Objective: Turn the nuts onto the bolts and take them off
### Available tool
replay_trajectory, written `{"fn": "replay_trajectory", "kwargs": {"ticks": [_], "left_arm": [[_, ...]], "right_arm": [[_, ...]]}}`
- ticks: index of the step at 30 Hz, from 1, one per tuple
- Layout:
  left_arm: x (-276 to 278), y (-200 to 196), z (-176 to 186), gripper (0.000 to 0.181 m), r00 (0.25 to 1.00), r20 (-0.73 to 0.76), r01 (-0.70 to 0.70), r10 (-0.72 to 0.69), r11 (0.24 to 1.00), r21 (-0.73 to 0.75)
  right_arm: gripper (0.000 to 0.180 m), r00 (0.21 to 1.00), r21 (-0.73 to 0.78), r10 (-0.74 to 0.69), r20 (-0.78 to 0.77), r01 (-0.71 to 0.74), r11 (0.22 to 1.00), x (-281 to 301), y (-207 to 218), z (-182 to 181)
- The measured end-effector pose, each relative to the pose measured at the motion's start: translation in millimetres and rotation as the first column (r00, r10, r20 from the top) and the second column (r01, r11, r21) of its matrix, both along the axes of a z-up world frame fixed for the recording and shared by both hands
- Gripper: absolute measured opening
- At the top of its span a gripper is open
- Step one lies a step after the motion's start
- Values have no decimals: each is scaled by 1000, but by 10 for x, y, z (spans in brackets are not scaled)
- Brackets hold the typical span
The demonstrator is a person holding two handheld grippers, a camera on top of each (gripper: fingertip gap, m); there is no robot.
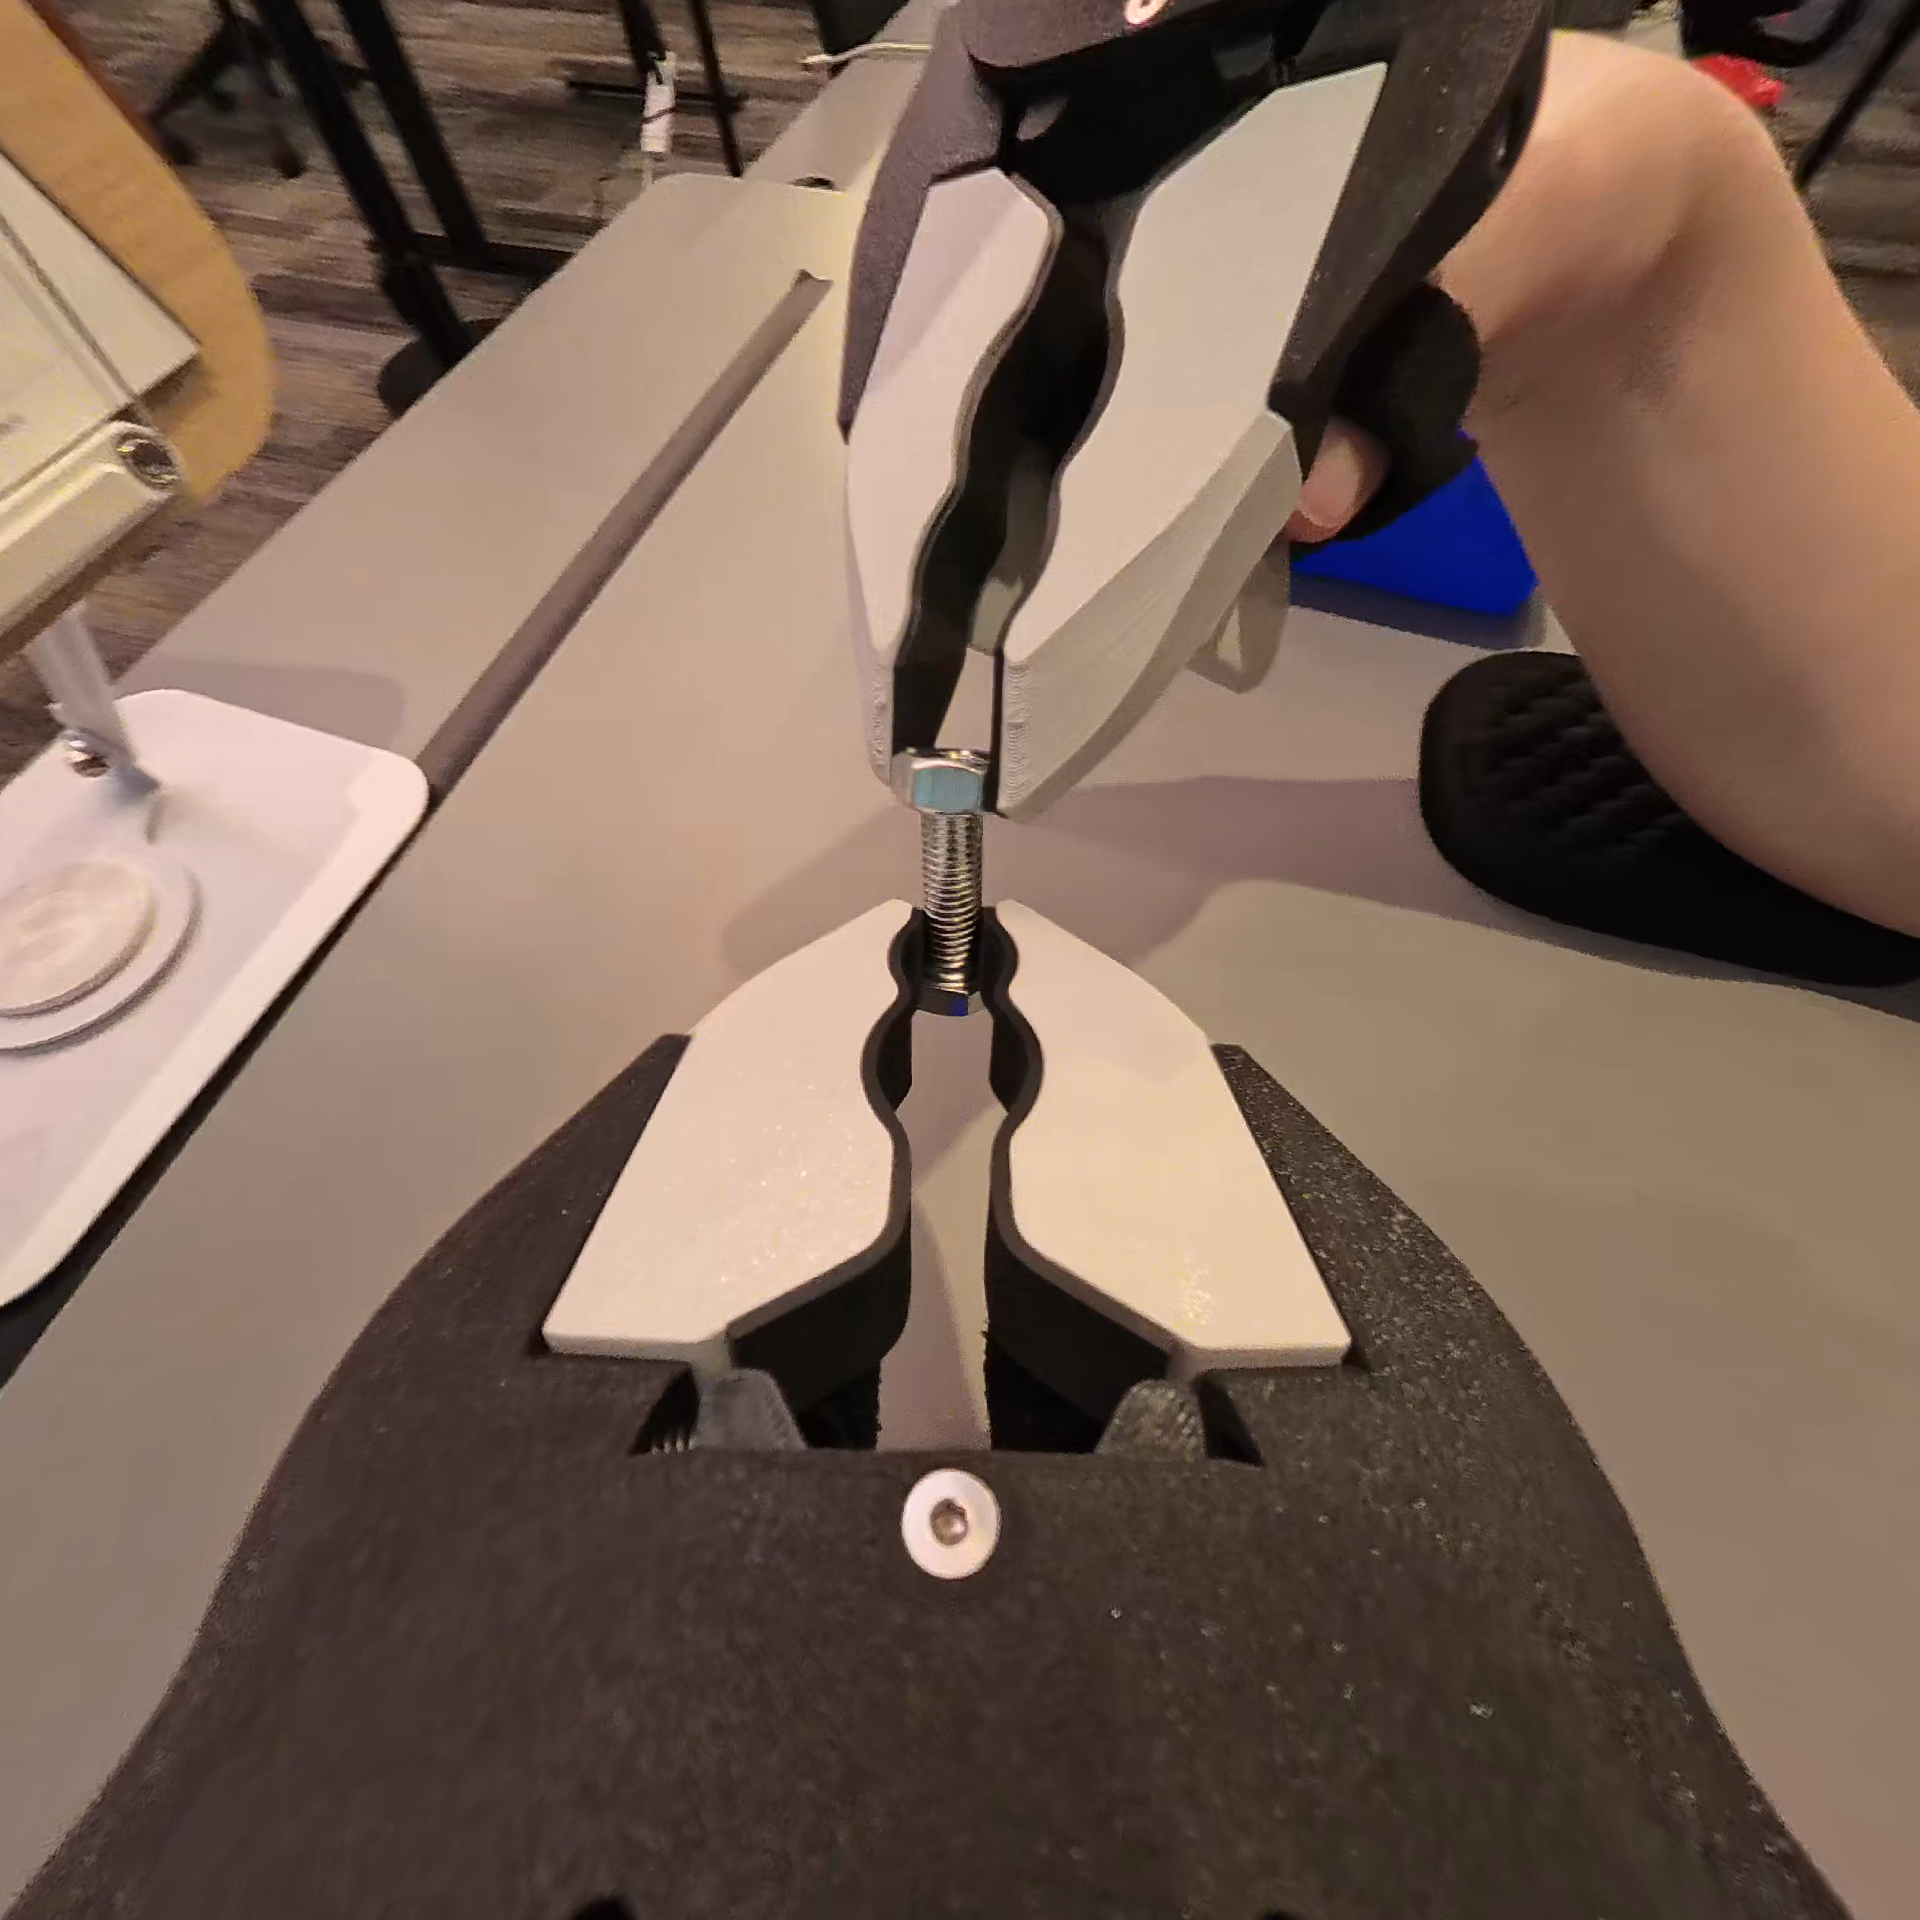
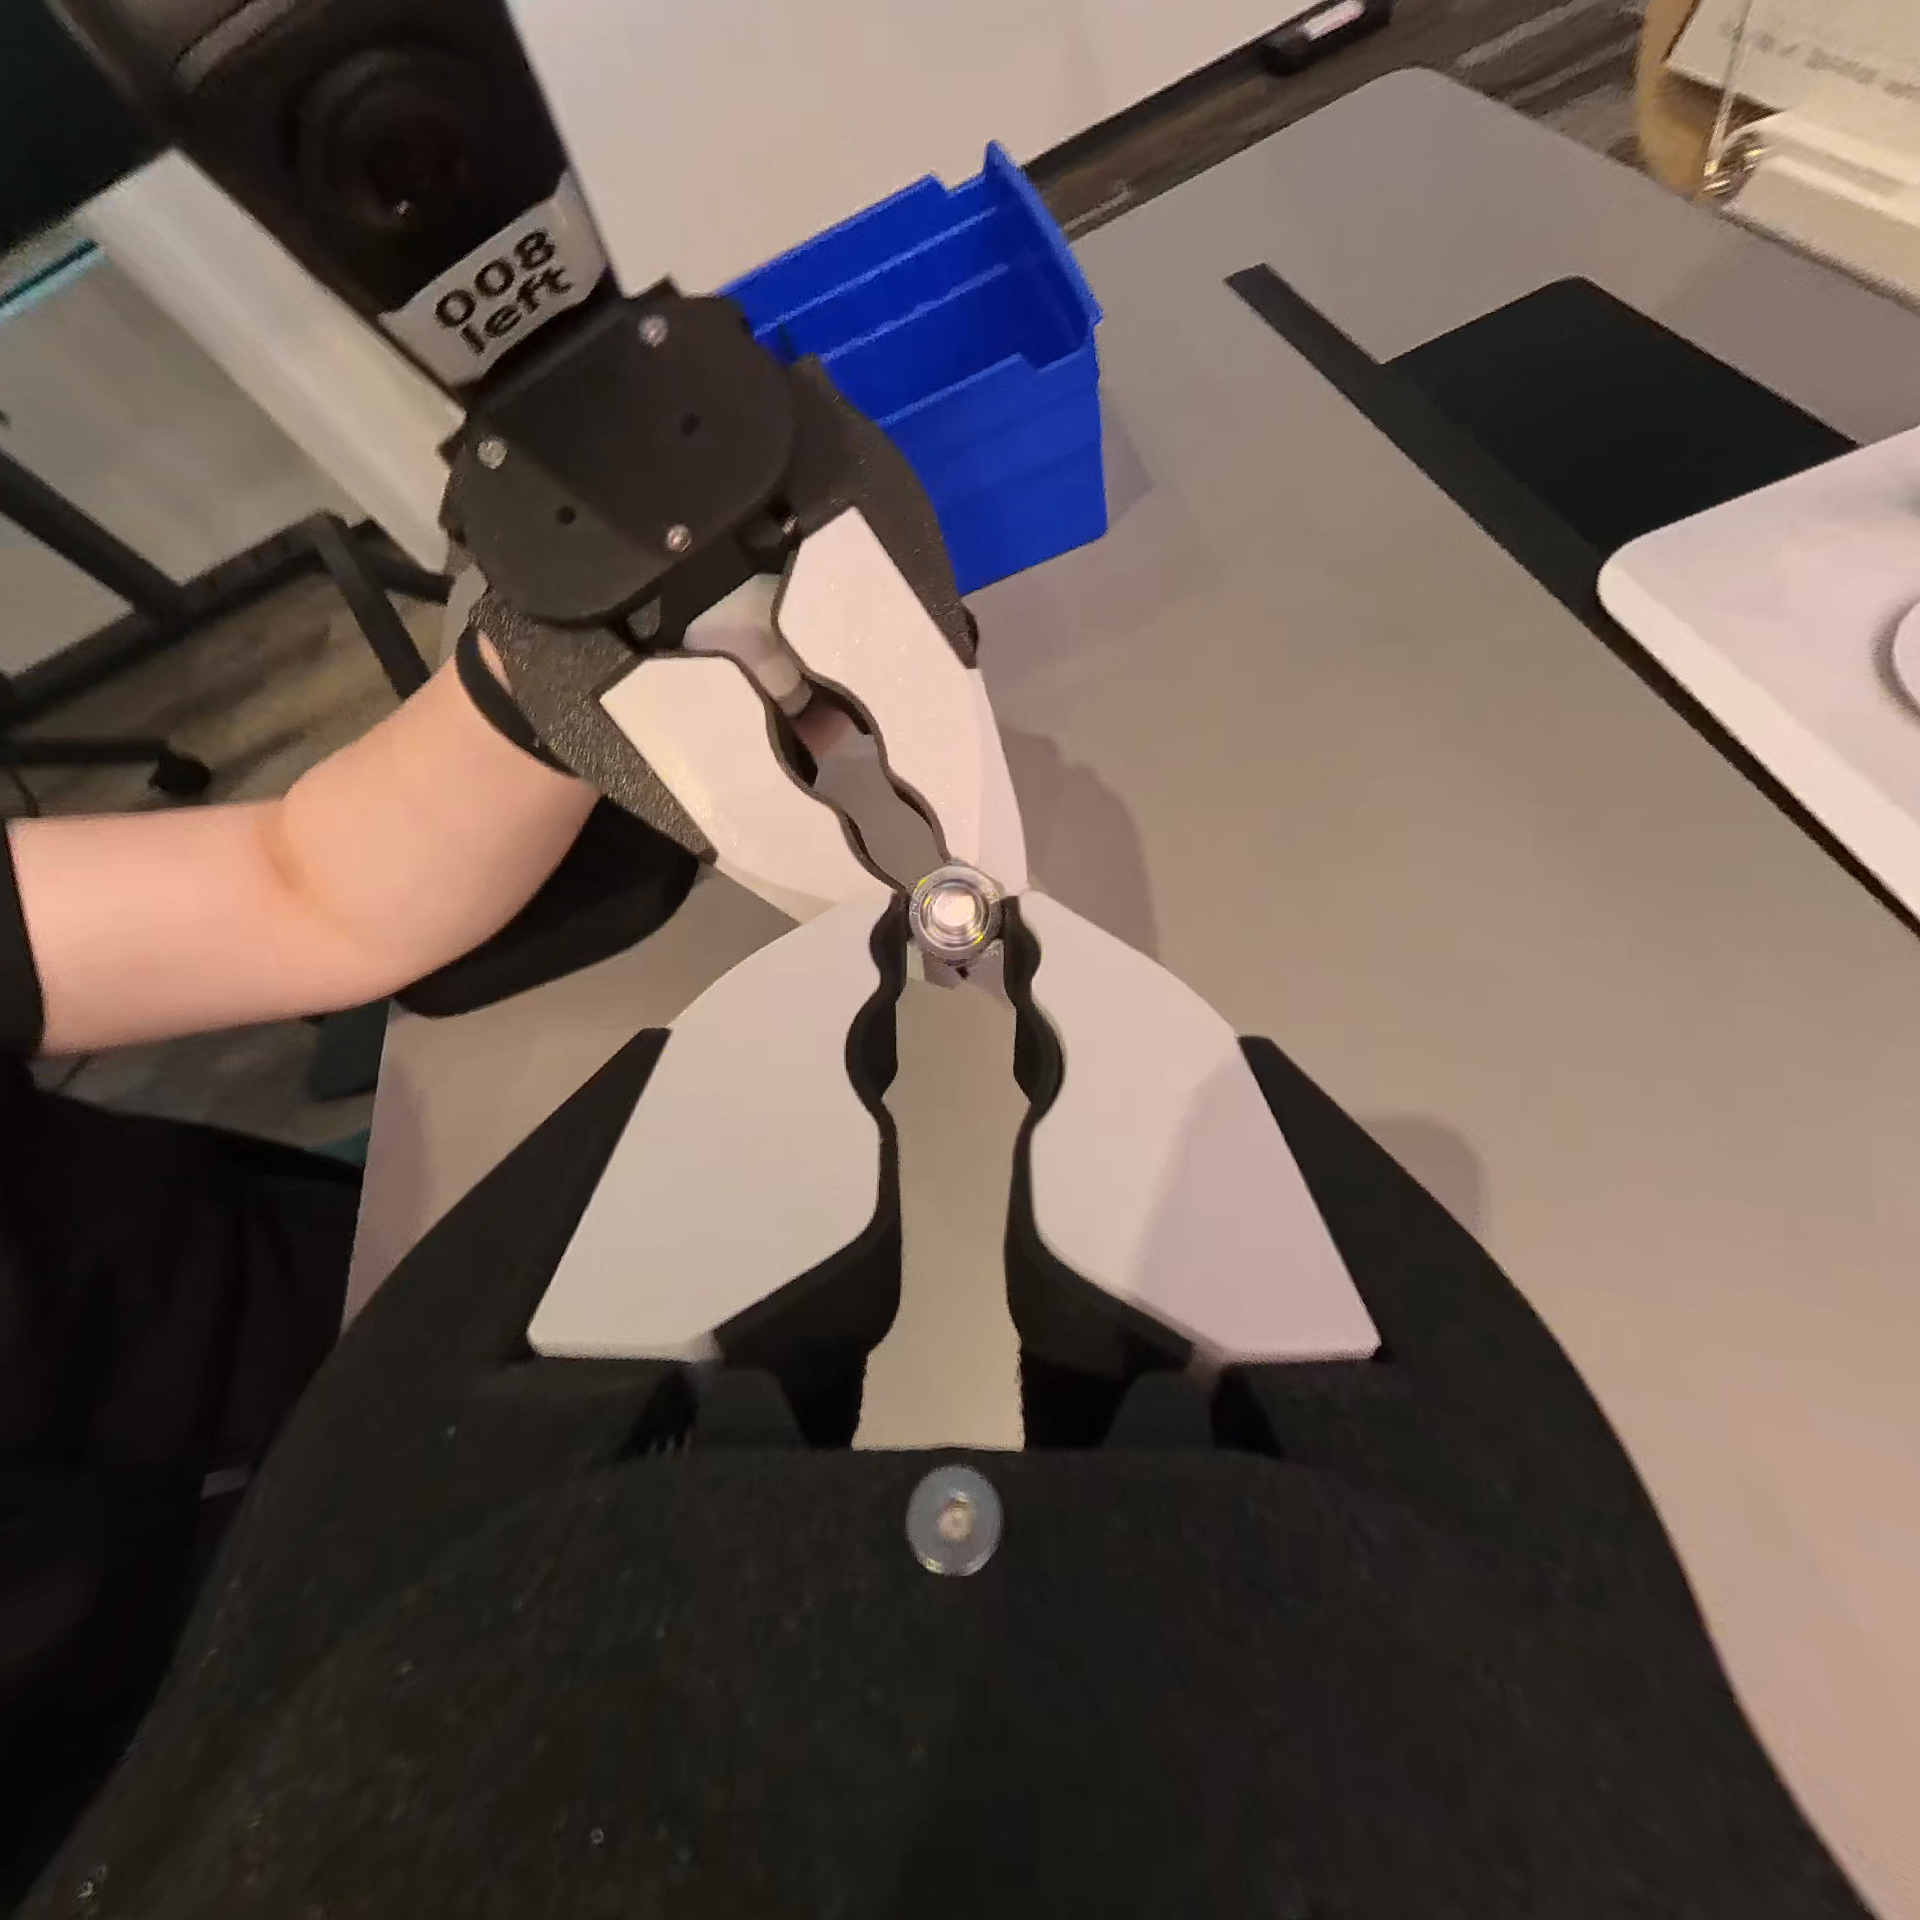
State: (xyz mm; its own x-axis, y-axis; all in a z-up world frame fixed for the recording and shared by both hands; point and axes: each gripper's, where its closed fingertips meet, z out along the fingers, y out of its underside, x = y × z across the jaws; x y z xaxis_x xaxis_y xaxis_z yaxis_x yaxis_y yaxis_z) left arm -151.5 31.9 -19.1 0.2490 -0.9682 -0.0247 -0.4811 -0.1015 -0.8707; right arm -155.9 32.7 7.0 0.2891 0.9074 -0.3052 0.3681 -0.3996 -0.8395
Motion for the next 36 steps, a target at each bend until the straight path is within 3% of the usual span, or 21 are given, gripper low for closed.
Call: {"fn": "replay_trajectory", "kwargs": {"ticks": [9, 22, 30, 36], "left_arm": [[-20, 96, 24, 9, 997, -7, -72, 72, 997, 31], [-21, 91, 4, 9, 997, -24, -73, 74, 997, 33], [-70, 279, 35, 9, 957, -103, -251, 271, 952, 172], [-46, 365, 95, 9, 928, -53, -352, 369, 914, 203]], "right_arm": [[17, 997, 8, -73, -13, 73, 997, -23, 101, 35], [17, 998, 20, -67, 11, 67, 998, -21, 86, 16], [17, 970, -7, -244, 15, 244, 970, -39, 249, 46], [17, 945, -13, -327, -23, 327, 945, -20, 334, 104]]}}
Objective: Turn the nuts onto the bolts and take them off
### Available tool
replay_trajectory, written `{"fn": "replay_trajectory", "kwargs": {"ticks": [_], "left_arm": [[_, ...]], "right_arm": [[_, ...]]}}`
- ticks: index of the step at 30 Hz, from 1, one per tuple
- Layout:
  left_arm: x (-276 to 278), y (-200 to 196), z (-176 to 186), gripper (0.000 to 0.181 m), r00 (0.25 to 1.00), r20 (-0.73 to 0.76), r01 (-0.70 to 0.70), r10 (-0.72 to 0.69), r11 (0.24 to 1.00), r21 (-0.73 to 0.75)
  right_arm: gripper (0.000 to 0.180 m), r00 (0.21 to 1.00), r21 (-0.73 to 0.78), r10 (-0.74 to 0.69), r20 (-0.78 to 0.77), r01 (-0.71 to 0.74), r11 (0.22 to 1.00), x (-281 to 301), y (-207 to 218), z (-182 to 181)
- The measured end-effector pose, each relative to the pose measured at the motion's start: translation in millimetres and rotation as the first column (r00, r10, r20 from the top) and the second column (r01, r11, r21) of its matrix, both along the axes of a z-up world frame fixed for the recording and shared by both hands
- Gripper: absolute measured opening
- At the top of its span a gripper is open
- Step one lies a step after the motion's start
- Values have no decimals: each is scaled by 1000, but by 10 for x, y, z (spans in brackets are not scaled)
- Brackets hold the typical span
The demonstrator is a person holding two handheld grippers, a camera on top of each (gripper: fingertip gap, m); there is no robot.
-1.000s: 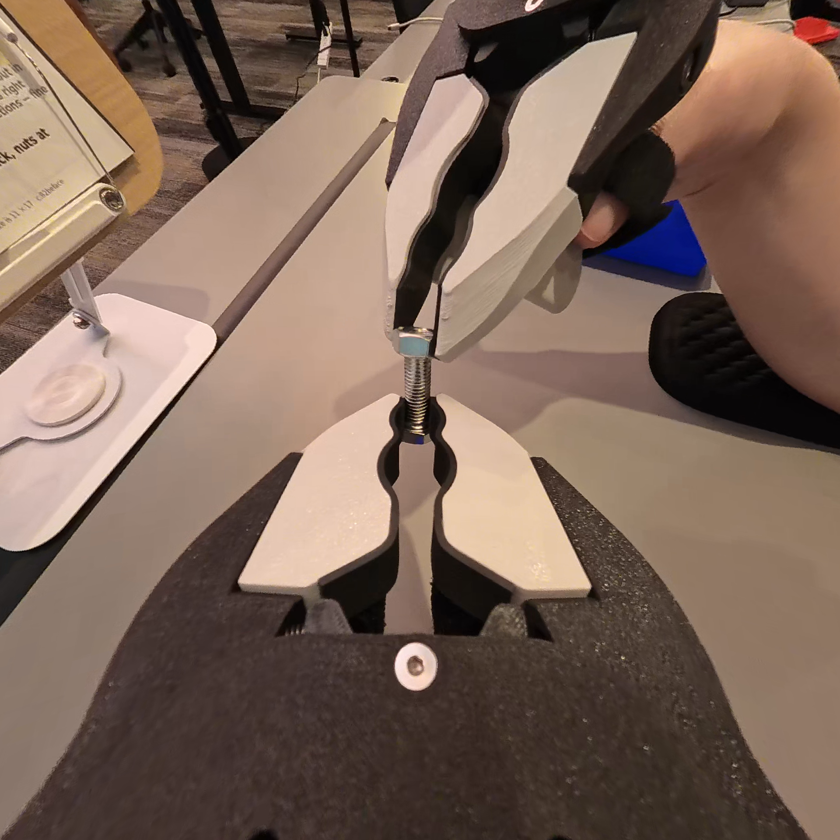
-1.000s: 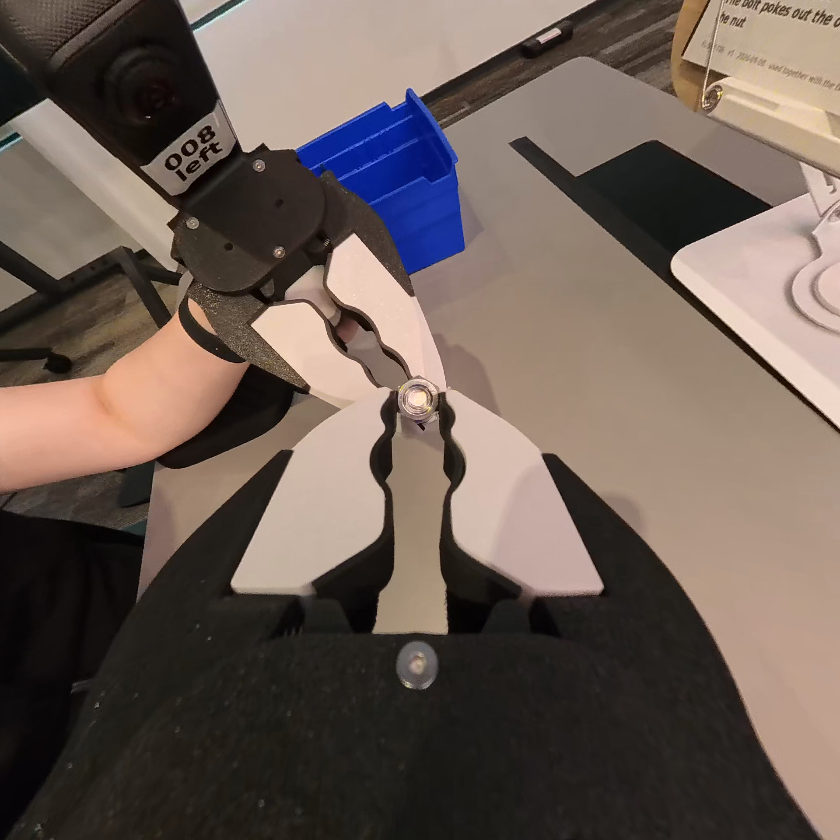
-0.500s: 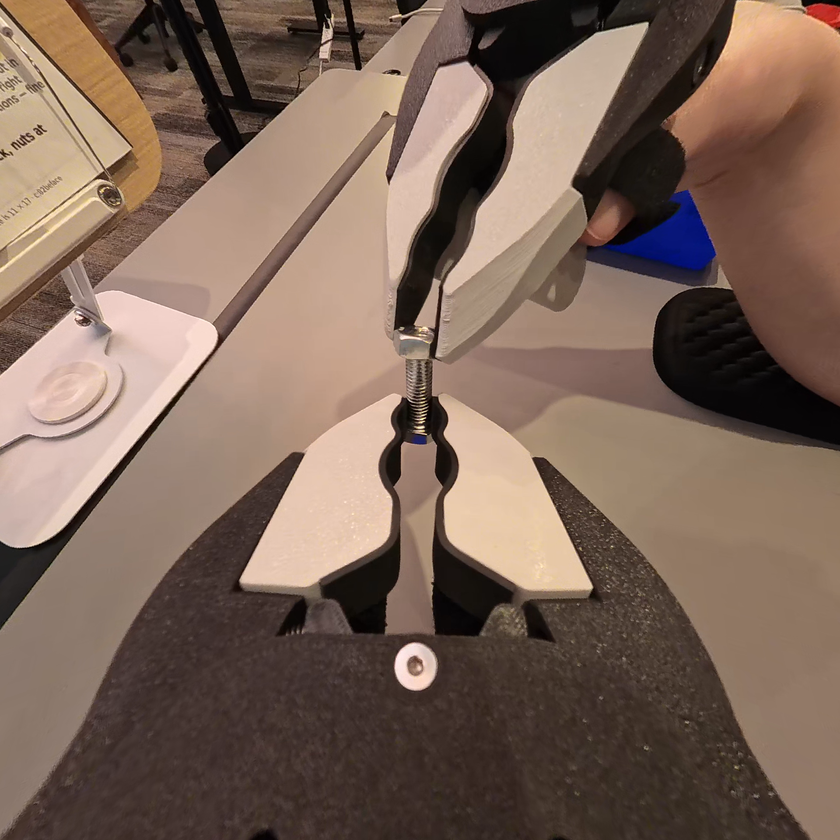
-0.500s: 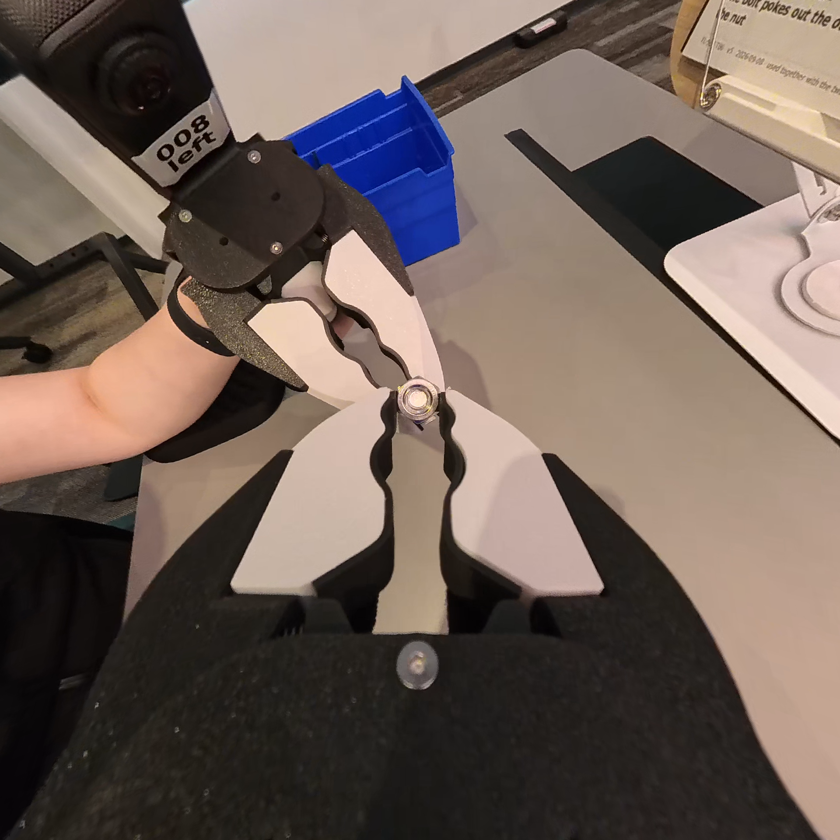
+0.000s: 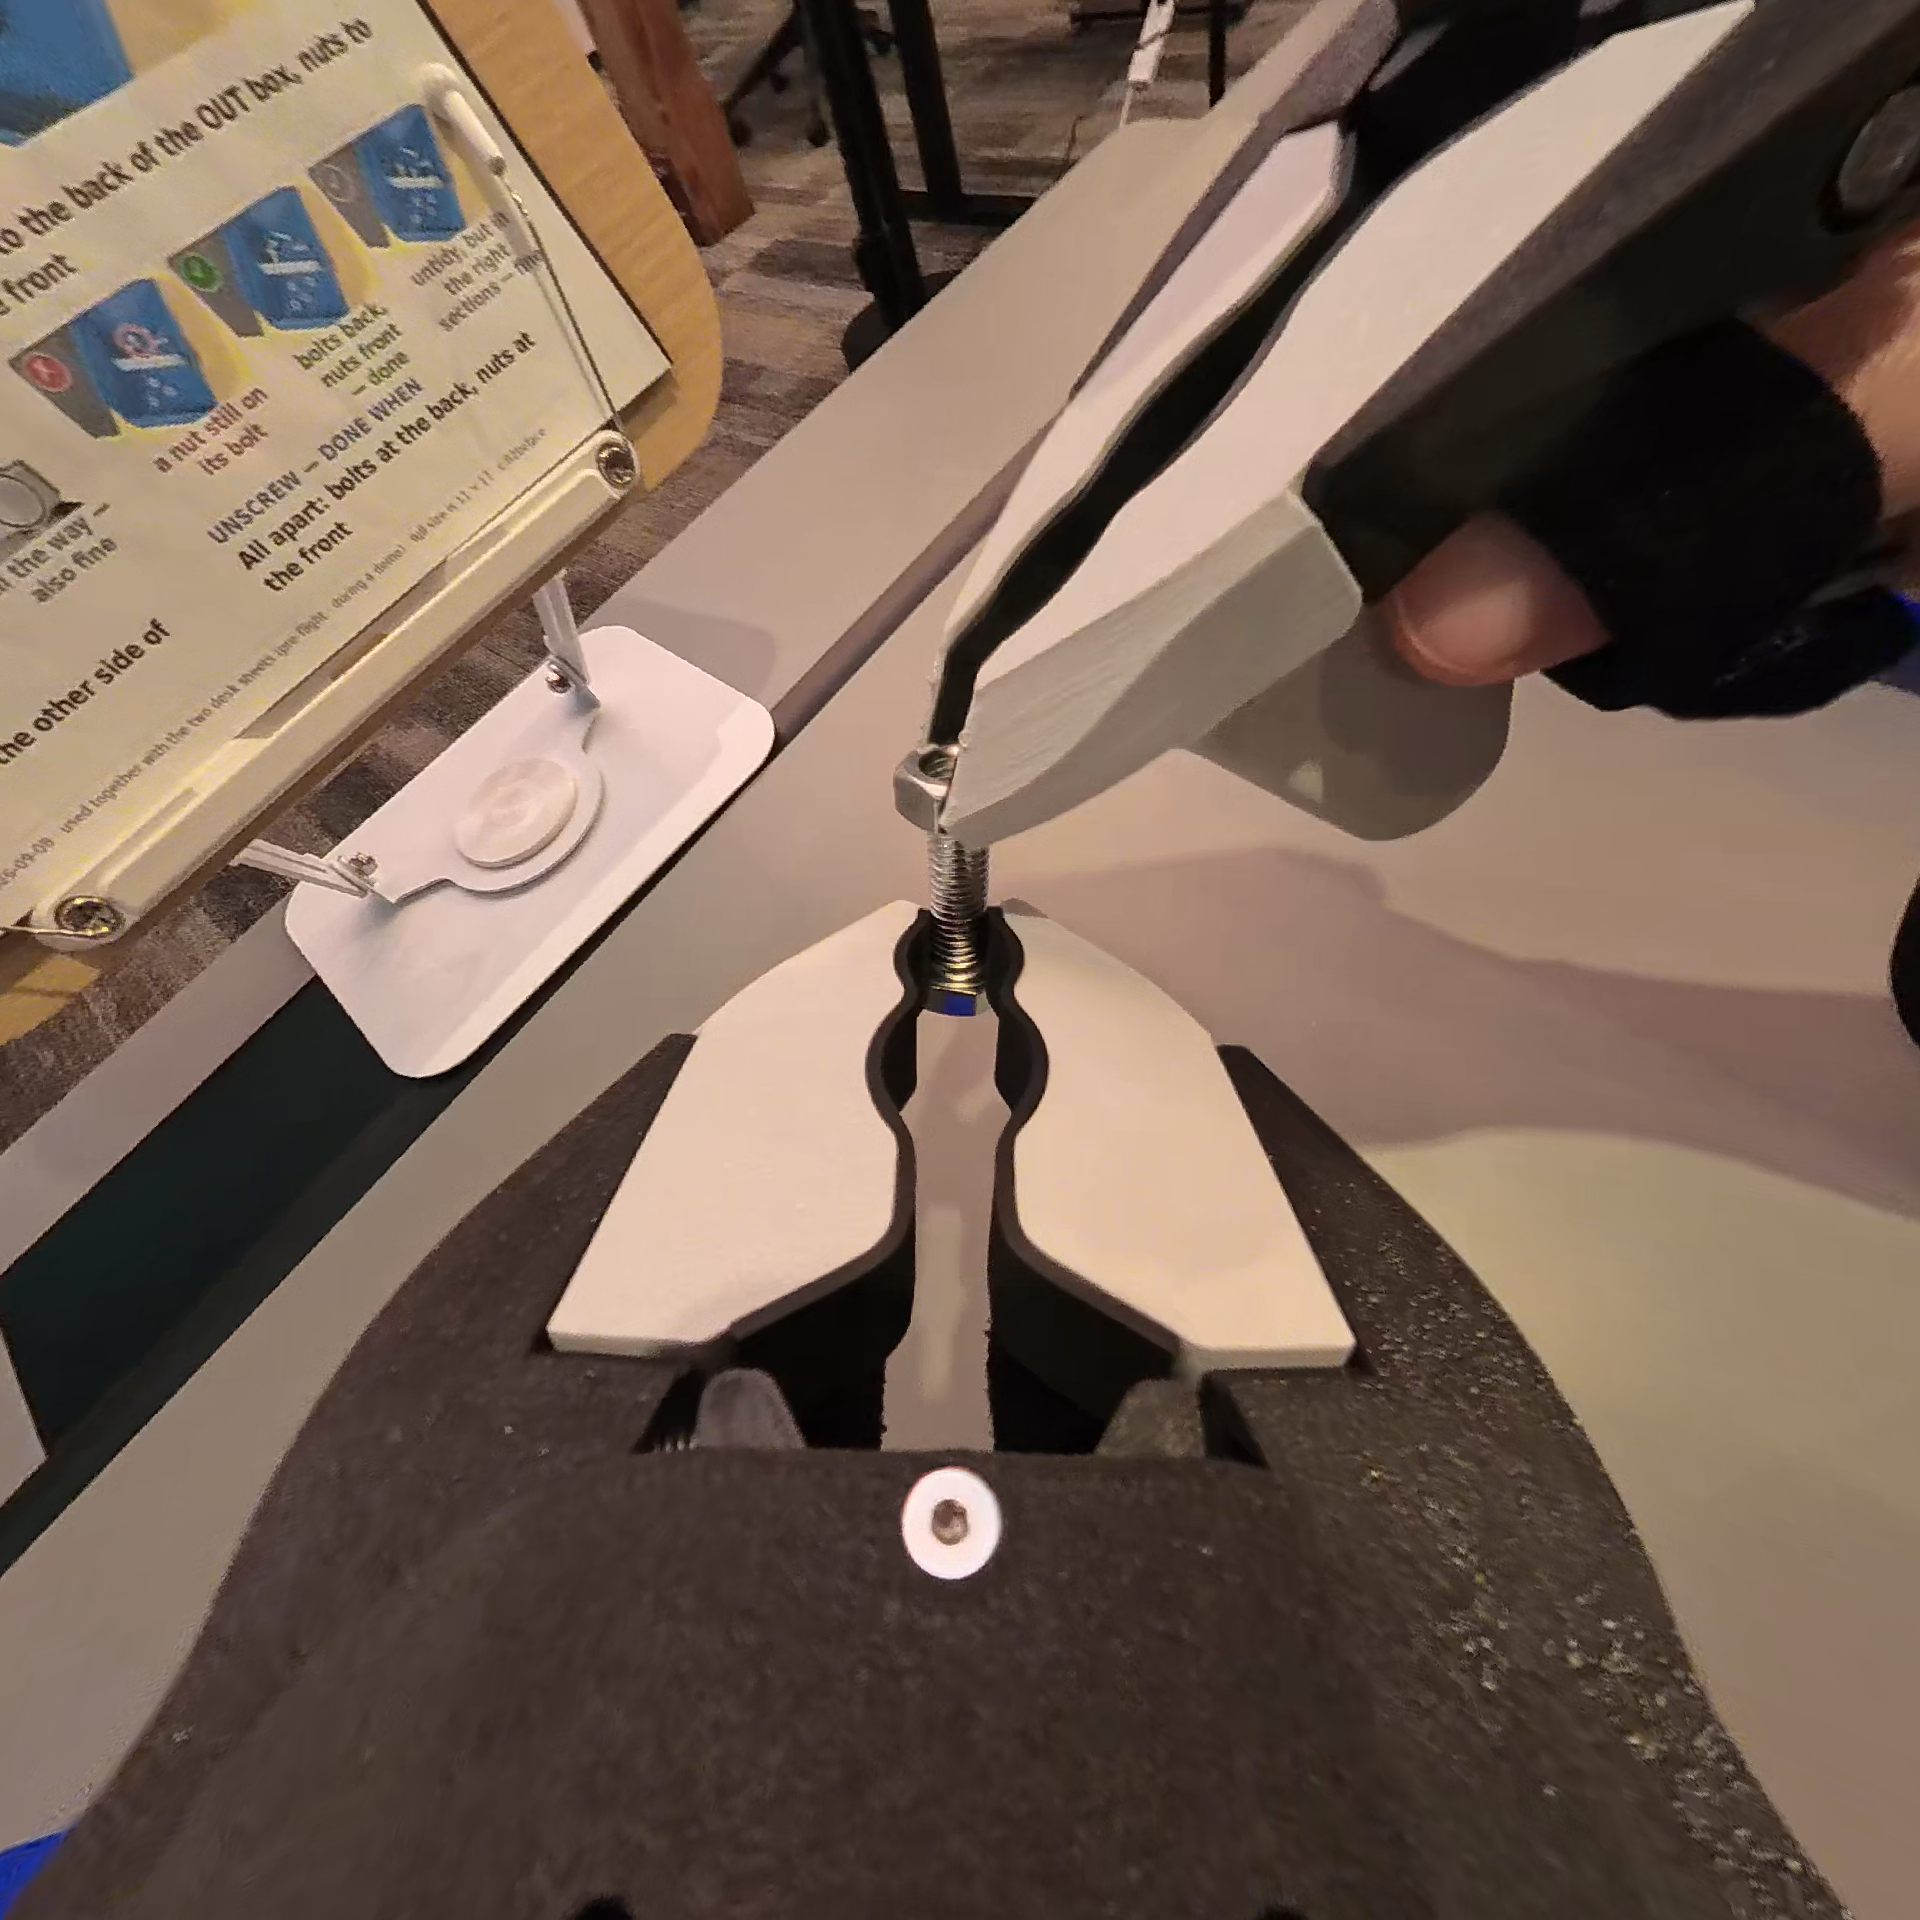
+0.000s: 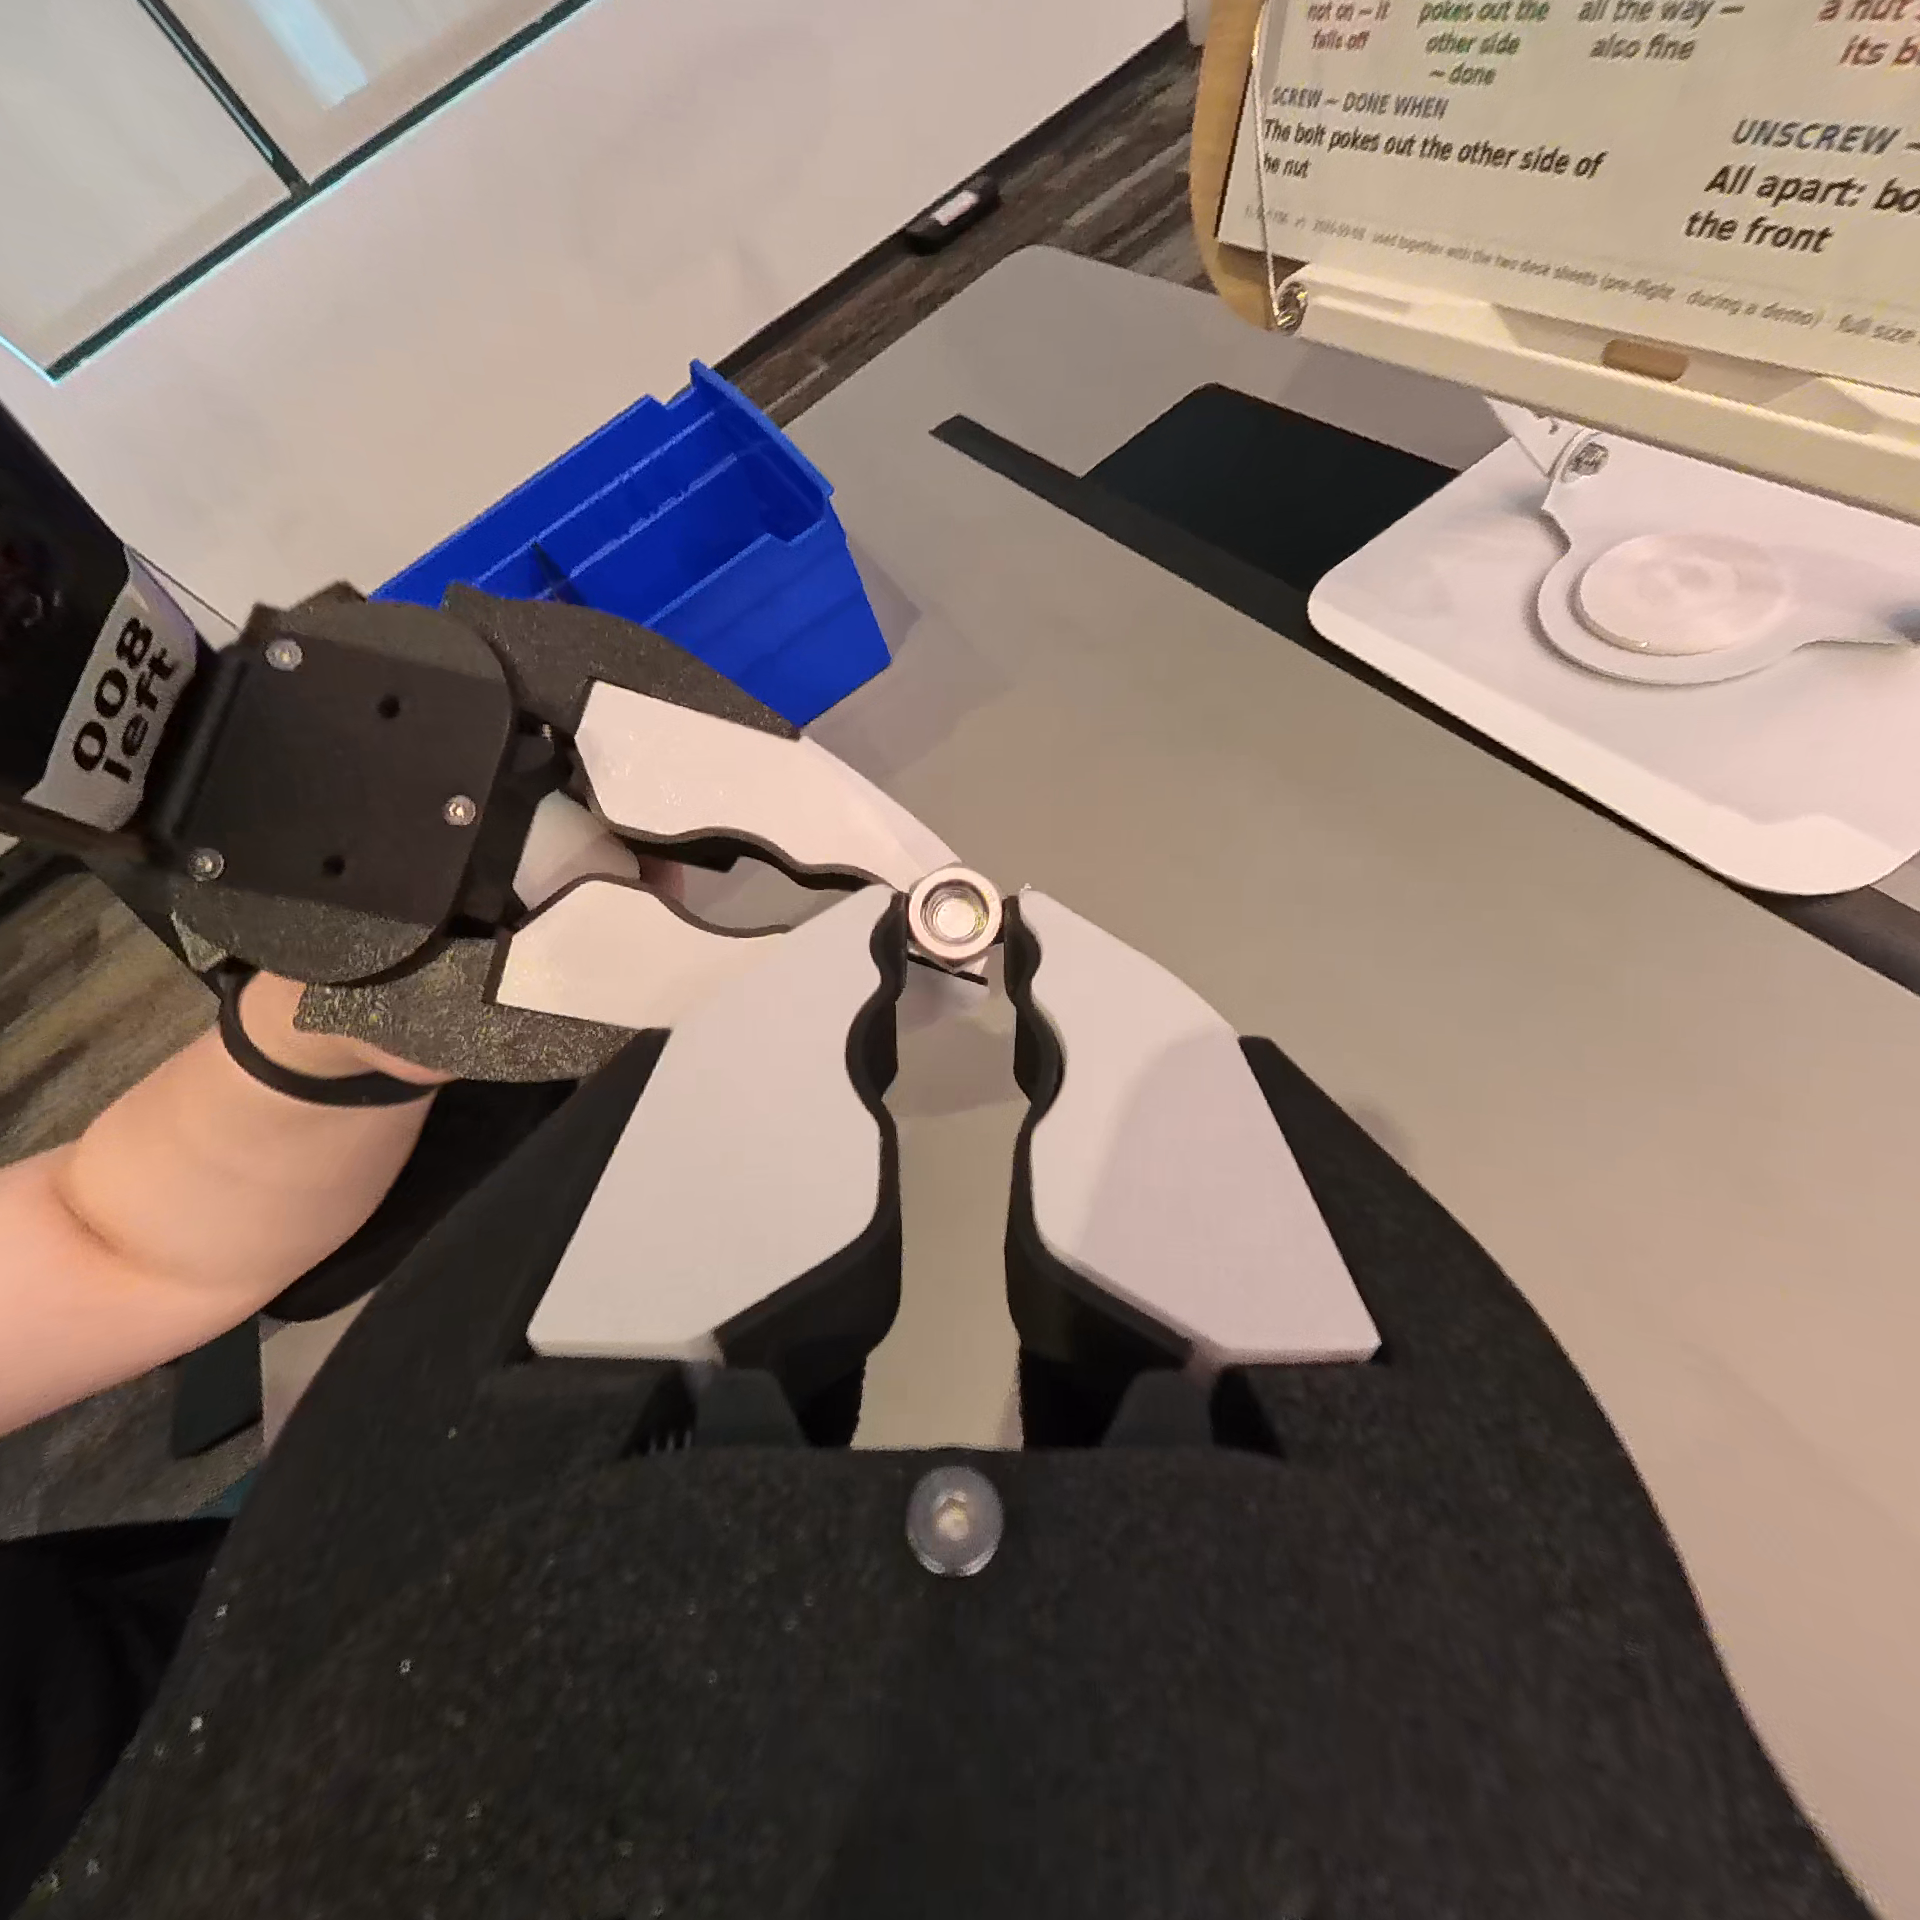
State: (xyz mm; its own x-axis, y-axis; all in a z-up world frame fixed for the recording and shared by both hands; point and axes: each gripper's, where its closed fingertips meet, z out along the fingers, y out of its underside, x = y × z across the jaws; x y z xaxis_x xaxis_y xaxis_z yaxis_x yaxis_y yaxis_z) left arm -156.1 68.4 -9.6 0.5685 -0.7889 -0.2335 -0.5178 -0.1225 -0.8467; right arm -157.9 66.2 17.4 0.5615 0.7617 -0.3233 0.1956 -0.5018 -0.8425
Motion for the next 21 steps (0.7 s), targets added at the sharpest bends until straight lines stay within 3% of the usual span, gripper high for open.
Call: {"fn": "replay_trajectory", "kwargs": {"ticks": [7, 21], "left_arm": [[-29, 64, 10, 9, 997, -27, -72, 74, 996, 56], [34, 25, -35, 9, 999, -13, -34, 34, 999, 24]], "right_arm": [[17, 999, 18, -46, -17, 46, 999, -15, 61, 17], [18, 1000, 79, -17, -12, 18, 997, -64, 39, 81]]}}
